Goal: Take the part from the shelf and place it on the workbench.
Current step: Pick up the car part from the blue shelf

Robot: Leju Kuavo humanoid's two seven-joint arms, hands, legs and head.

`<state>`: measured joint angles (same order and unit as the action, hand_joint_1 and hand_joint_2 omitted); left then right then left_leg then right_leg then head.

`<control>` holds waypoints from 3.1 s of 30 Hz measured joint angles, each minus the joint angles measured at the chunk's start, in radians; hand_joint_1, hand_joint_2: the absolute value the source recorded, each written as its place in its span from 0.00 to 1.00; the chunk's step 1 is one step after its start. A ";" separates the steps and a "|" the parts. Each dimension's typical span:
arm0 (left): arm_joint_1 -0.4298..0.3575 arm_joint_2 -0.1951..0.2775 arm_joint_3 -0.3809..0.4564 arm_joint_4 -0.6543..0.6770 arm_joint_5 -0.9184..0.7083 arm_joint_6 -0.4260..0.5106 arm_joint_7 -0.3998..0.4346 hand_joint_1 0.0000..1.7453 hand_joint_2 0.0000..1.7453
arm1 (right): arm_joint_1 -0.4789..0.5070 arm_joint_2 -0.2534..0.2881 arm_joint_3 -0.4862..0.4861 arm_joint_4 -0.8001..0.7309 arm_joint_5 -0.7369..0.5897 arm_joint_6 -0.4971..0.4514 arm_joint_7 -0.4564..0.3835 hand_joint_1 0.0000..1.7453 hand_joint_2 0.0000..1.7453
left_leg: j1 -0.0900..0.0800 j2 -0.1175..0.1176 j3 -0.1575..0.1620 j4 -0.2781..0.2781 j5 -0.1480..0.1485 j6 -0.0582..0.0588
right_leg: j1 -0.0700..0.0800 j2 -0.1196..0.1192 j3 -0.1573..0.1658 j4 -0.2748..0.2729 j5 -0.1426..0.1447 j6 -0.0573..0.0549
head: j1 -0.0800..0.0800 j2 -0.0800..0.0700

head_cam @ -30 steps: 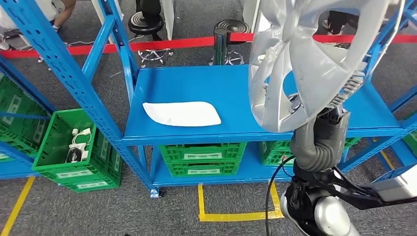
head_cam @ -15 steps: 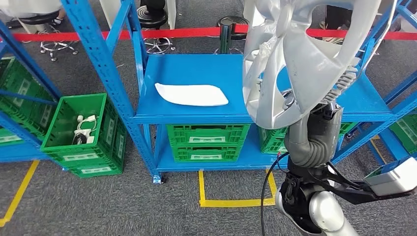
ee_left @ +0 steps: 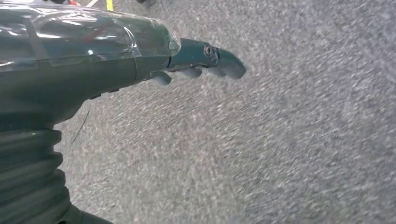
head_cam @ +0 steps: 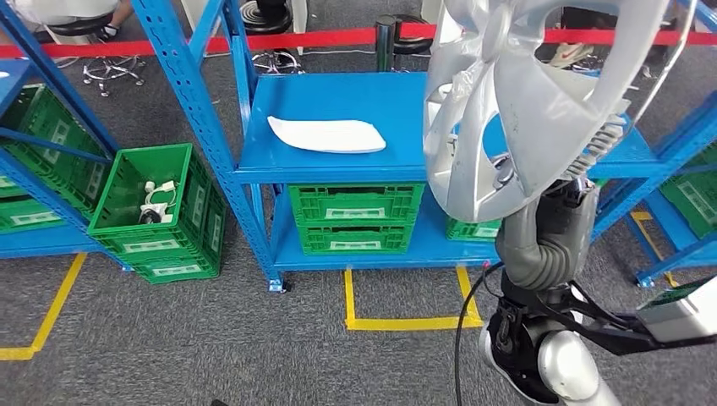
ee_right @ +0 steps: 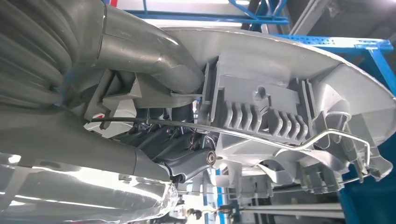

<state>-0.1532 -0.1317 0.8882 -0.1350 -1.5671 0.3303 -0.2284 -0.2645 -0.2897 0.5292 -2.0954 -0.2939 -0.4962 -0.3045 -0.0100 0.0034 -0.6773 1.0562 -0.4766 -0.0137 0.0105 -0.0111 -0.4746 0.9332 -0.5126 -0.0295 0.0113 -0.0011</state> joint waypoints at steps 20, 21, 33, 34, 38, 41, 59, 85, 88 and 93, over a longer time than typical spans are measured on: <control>0.009 0.008 -0.054 0.000 -0.003 0.023 0.030 0.00 1.00 | 0.000 0.003 0.007 0.015 -0.018 0.001 0.006 1.00 1.00 | 0.016 -0.002 0.116 -0.072 -0.010 0.034 | -0.021 0.002 -0.199 0.350 -0.093 0.068 | -0.012 0.000; 0.009 0.009 -0.058 0.000 -0.003 0.024 0.032 0.00 1.00 | -0.001 0.003 0.010 0.017 -0.020 0.002 0.006 1.00 1.00 | 0.016 -0.001 0.100 -0.069 0.001 0.031 | -0.023 0.002 -0.172 0.331 -0.067 0.068 | -0.011 0.000; 0.010 0.011 -0.091 0.000 -0.003 0.025 0.040 0.00 1.00 | -0.013 0.011 0.042 0.043 -0.007 0.007 0.005 1.00 1.00 | 0.018 0.000 -0.032 0.166 -0.136 -0.024 | -0.011 0.001 -0.050 0.031 0.014 0.005 | -0.038 0.000; 0.010 0.011 -0.092 0.000 -0.003 0.025 0.040 0.00 1.00 | -0.013 0.012 0.045 0.046 -0.007 0.008 0.005 1.00 1.00 | 0.017 -0.003 -0.038 0.218 -0.155 -0.022 | -0.006 0.000 -0.064 0.035 0.022 0.002 | -0.039 0.000; 0.010 0.014 -0.098 0.000 -0.003 0.025 0.041 0.00 1.00 | -0.013 0.013 0.054 0.054 -0.007 0.008 0.005 1.00 1.00 | -0.001 -0.009 0.088 0.119 -0.082 0.012 | 0.013 -0.002 -0.116 0.058 0.047 -0.003 | -0.041 0.000; 0.009 0.018 -0.104 -0.002 -0.003 0.026 0.042 0.00 1.00 | -0.014 0.013 0.060 0.058 -0.008 0.008 0.004 1.00 1.00 | -0.019 -0.010 0.200 -0.051 -0.079 0.042 | 0.016 -0.005 -0.132 0.063 0.068 0.002 | -0.040 0.000; 0.010 0.016 -0.140 -0.002 -0.003 0.022 0.051 0.00 1.00 | -0.025 0.013 0.074 0.068 -0.031 0.028 0.000 1.00 1.00 | 0.022 0.015 0.017 -0.048 0.066 -0.015 | -0.033 0.015 -0.001 0.036 -0.032 0.048 | -0.024 0.000; 0.019 0.001 -0.166 -0.002 0.016 0.016 0.067 0.00 1.00 | -0.014 0.014 0.074 0.092 -0.028 -0.031 0.045 1.00 1.00 | -0.006 0.000 0.102 -0.093 0.022 0.041 | -0.014 0.006 -0.054 0.160 0.013 0.043 | -0.026 0.000; 0.020 0.000 -0.166 -0.002 0.018 0.014 0.068 0.00 1.00 | -0.017 0.015 0.076 0.092 -0.015 -0.038 0.052 1.00 1.00 | -0.010 0.010 0.082 -0.085 0.041 0.028 | -0.009 0.006 0.022 0.020 -0.014 0.028 | -0.022 0.000; 0.022 0.001 -0.166 -0.002 0.019 0.014 0.071 0.00 1.00 | -0.015 0.018 0.083 0.094 -0.010 -0.042 0.053 1.00 1.00 | 0.000 -0.001 0.009 0.068 -0.065 -0.002 | -0.018 0.001 -0.005 -0.001 0.007 0.008 | -0.035 0.000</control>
<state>-0.1315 -0.1307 0.7223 -0.1366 -1.5480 0.3441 -0.1578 -0.2798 -0.2719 0.6126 -2.0009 -0.3043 -0.5378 -0.2514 -0.0103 0.0019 -0.6685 1.1240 -0.5416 -0.0157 -0.0073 -0.0105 -0.4796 0.9322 -0.5059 -0.0217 -0.0235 -0.0011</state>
